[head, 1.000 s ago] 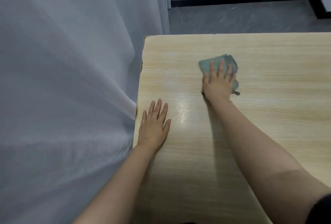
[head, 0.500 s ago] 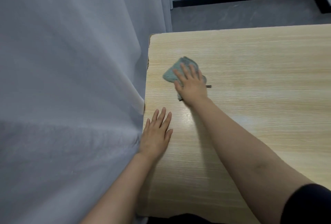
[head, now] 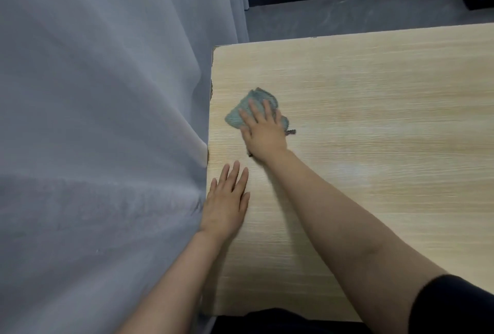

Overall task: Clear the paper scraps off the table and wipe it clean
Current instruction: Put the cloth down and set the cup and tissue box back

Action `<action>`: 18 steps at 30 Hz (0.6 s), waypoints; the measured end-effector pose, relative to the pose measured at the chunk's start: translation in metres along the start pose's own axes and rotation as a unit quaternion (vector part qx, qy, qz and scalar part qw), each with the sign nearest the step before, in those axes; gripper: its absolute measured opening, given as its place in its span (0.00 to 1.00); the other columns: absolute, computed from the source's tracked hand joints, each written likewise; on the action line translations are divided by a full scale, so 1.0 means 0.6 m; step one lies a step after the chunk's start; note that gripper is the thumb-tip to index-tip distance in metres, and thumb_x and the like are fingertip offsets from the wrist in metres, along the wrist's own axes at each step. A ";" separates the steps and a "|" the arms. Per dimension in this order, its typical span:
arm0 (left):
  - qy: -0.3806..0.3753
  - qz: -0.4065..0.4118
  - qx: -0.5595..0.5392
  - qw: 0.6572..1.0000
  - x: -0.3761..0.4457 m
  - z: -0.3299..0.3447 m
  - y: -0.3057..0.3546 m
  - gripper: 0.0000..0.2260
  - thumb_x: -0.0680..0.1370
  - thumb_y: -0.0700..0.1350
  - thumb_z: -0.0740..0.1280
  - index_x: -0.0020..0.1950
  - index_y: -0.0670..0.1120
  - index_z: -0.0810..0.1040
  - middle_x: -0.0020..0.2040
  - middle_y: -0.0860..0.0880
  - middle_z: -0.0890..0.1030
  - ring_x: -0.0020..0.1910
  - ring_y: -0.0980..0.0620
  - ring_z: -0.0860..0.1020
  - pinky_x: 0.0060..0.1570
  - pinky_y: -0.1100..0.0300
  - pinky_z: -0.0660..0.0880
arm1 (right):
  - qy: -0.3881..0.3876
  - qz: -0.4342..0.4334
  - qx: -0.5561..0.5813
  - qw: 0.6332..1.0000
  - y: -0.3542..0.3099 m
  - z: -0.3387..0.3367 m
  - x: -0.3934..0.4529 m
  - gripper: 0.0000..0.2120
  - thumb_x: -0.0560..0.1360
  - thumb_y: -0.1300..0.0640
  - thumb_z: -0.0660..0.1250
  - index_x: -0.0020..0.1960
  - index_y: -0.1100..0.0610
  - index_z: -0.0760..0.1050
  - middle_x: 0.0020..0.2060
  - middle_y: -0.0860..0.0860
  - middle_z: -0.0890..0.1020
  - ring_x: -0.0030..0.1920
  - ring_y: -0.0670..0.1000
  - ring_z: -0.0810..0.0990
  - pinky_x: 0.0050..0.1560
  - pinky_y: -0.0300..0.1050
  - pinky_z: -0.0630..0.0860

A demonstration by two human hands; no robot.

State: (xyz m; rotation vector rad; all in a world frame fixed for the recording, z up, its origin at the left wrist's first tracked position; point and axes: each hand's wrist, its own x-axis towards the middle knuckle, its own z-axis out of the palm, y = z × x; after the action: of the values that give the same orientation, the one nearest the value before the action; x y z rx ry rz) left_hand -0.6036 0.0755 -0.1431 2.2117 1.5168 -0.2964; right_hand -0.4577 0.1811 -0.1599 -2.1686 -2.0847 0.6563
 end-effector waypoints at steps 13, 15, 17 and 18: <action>0.026 0.010 -0.003 1.000 -0.031 0.026 -0.001 0.29 0.76 0.54 0.37 0.78 0.51 0.47 0.78 0.51 0.44 0.77 0.51 0.41 0.73 0.54 0.41 | 0.027 0.098 0.004 0.995 0.126 -0.025 -0.094 0.23 0.82 0.47 0.46 0.76 0.44 0.49 0.77 0.47 0.47 0.77 0.52 0.42 0.75 0.51 0.39; 0.026 0.008 -0.004 1.000 -0.032 0.024 0.001 0.26 0.79 0.53 0.42 0.78 0.51 0.45 0.78 0.51 0.41 0.76 0.52 0.39 0.71 0.55 0.37 | 0.057 0.167 0.017 0.984 0.167 -0.035 -0.119 0.23 0.82 0.47 0.47 0.77 0.45 0.50 0.77 0.49 0.48 0.77 0.54 0.43 0.75 0.52 0.40; 0.021 0.009 0.003 1.000 -0.033 0.024 0.000 0.26 0.81 0.53 0.45 0.78 0.51 0.42 0.77 0.52 0.39 0.75 0.54 0.36 0.71 0.56 0.35 | 0.072 0.212 0.020 0.974 0.170 -0.031 -0.122 0.23 0.82 0.48 0.47 0.77 0.46 0.51 0.77 0.50 0.48 0.77 0.55 0.43 0.75 0.54 0.40; 0.021 0.013 0.006 1.000 -0.033 0.025 -0.002 0.26 0.81 0.54 0.44 0.77 0.51 0.42 0.77 0.52 0.38 0.74 0.55 0.35 0.70 0.56 0.35 | 0.077 0.224 0.017 0.971 0.157 -0.026 -0.117 0.23 0.82 0.48 0.47 0.77 0.47 0.50 0.77 0.50 0.48 0.77 0.56 0.43 0.74 0.54 0.40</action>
State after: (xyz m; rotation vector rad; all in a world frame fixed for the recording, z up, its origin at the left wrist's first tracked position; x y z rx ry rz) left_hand -0.6108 0.0526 -0.1485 2.2574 1.5108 -0.2538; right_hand -0.3636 0.1092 -0.1590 -2.5967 -1.5062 0.5234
